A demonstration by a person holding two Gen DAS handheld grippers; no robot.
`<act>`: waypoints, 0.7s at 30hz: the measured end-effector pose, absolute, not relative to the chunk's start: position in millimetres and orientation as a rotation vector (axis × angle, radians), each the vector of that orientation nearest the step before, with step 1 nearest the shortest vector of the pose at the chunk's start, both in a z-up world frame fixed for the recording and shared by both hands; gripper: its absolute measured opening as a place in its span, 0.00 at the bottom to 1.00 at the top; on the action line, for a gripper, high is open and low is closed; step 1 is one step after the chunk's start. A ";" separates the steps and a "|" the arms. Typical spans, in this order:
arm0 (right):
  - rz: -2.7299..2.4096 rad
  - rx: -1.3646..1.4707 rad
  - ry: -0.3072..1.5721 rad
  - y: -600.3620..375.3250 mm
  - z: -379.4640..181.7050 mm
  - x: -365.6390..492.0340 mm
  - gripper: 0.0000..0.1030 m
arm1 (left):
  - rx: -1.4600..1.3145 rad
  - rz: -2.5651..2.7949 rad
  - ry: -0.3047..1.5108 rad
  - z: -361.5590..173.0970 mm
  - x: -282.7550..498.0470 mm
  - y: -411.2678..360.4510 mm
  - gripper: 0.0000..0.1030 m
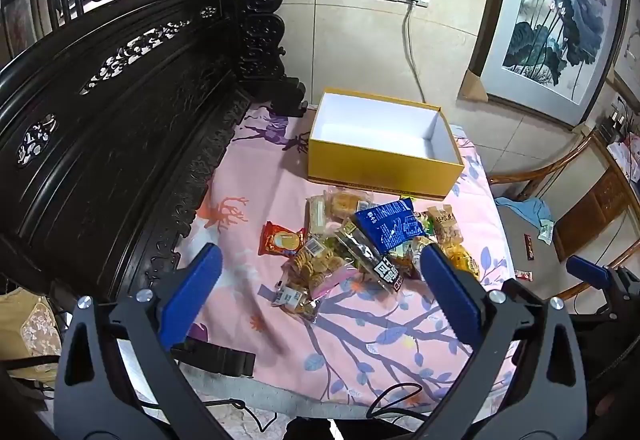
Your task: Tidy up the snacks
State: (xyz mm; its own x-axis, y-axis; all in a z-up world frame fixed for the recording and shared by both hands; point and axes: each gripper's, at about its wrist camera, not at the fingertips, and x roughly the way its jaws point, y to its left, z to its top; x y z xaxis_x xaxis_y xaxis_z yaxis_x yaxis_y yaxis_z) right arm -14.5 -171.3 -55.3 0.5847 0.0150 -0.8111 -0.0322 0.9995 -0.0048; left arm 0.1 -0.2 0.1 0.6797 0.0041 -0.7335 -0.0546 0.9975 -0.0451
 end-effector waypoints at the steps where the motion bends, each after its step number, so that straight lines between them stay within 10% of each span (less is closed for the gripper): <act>1: 0.027 -0.020 0.945 -171.3 -55.2 -14.5 0.99 | -0.064 0.033 0.823 0.0 0.3 -0.1 0.98; 21: 0.025 -0.021 0.947 -172.0 -56.5 -15.0 0.99 | -0.054 0.040 0.829 -1.9 1.4 -0.3 0.98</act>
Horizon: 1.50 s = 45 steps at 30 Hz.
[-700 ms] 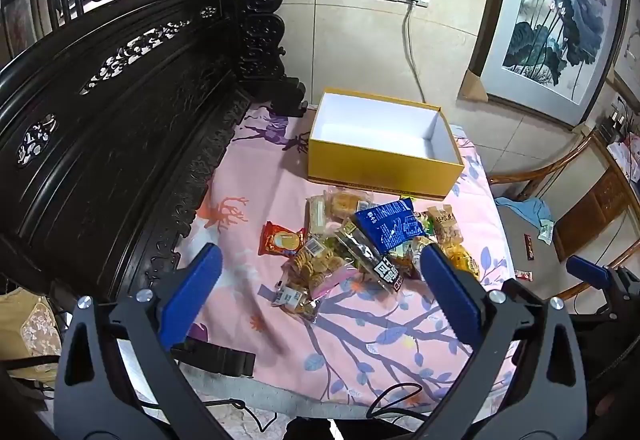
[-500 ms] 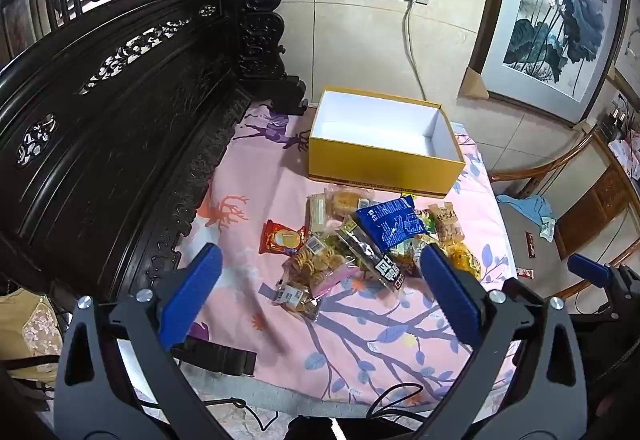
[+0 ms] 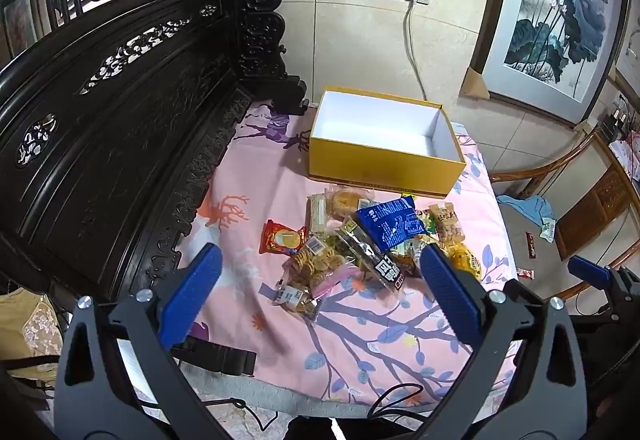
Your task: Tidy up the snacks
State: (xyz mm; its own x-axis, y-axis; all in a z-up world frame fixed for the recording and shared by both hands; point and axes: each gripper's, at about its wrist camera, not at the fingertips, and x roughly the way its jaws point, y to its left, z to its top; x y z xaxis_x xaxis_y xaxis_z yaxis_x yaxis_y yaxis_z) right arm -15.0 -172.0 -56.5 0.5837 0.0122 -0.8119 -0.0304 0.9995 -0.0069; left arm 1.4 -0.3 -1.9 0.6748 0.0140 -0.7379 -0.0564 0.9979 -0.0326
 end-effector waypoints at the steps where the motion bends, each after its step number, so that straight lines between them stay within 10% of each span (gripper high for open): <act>1: 0.025 -0.021 0.948 -172.0 -56.5 -14.9 0.99 | -0.054 0.040 0.829 -2.1 1.5 -0.2 0.98; 45: 0.024 -0.019 0.953 -170.9 -58.6 -12.2 0.99 | -0.056 0.040 0.834 -5.7 2.0 0.9 0.98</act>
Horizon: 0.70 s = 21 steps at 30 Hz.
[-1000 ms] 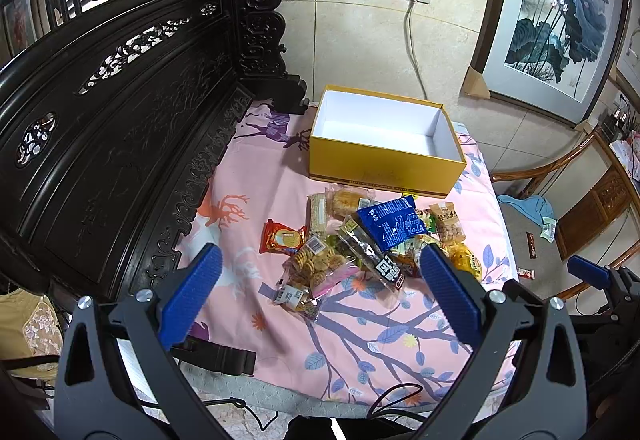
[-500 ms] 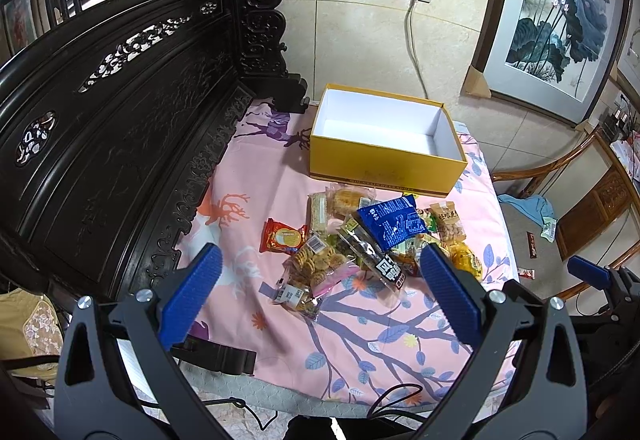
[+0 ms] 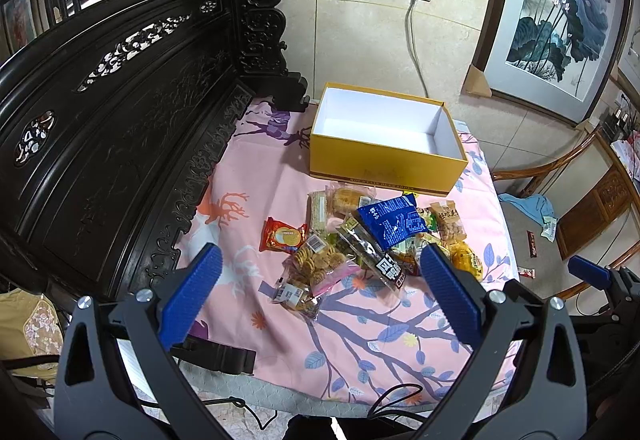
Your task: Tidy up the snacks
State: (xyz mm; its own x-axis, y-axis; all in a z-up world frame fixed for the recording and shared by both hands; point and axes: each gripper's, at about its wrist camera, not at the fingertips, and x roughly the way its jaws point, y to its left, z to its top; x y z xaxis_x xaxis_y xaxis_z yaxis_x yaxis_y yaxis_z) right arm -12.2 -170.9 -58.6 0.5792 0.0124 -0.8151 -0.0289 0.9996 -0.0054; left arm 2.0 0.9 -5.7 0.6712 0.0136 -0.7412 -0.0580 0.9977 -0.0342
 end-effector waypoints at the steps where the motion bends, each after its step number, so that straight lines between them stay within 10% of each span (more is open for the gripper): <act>1: 0.024 -0.019 0.953 -170.9 -58.6 -12.1 0.99 | -0.056 0.040 0.834 -5.5 2.0 0.8 0.98; 21: 0.026 -0.020 0.957 -170.6 -62.7 -9.6 0.99 | -0.054 0.042 0.839 -8.6 1.2 0.2 0.98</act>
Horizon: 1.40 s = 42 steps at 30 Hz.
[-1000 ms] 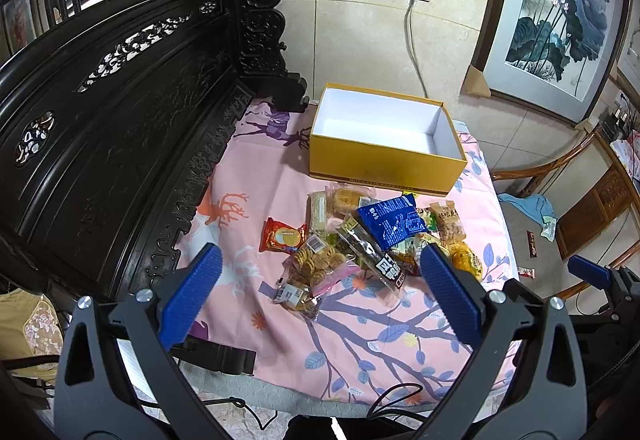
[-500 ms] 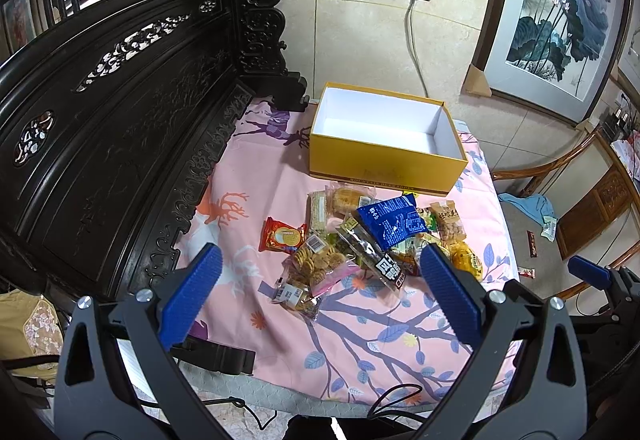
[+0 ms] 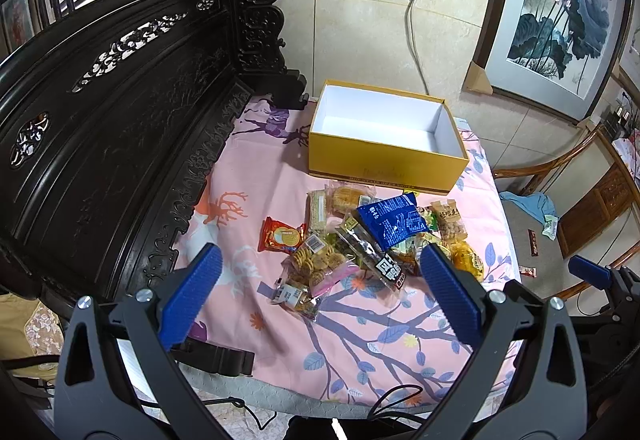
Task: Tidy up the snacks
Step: 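Grasp the yellow bread packet with the right gripper while the left gripper approaches the cookie bag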
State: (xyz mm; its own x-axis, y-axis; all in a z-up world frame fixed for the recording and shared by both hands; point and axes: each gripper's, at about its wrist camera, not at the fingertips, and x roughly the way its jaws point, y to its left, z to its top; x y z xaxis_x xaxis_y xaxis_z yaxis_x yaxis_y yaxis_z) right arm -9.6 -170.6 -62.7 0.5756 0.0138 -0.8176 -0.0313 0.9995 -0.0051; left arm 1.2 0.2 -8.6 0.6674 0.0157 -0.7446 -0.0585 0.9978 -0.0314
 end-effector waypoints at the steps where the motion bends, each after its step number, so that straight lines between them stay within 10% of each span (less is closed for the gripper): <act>1: 0.027 -0.020 0.957 -170.7 -62.7 -9.4 0.99 | -0.054 0.042 0.839 -8.3 1.5 0.0 0.98; 25: 0.252 0.016 0.907 -254.1 -182.0 29.4 0.98 | -0.172 0.185 0.875 -123.5 9.7 63.5 0.98; 42: 0.163 0.190 1.226 -299.6 -299.0 132.2 0.56 | -0.176 0.230 0.927 -147.0 51.2 57.1 0.98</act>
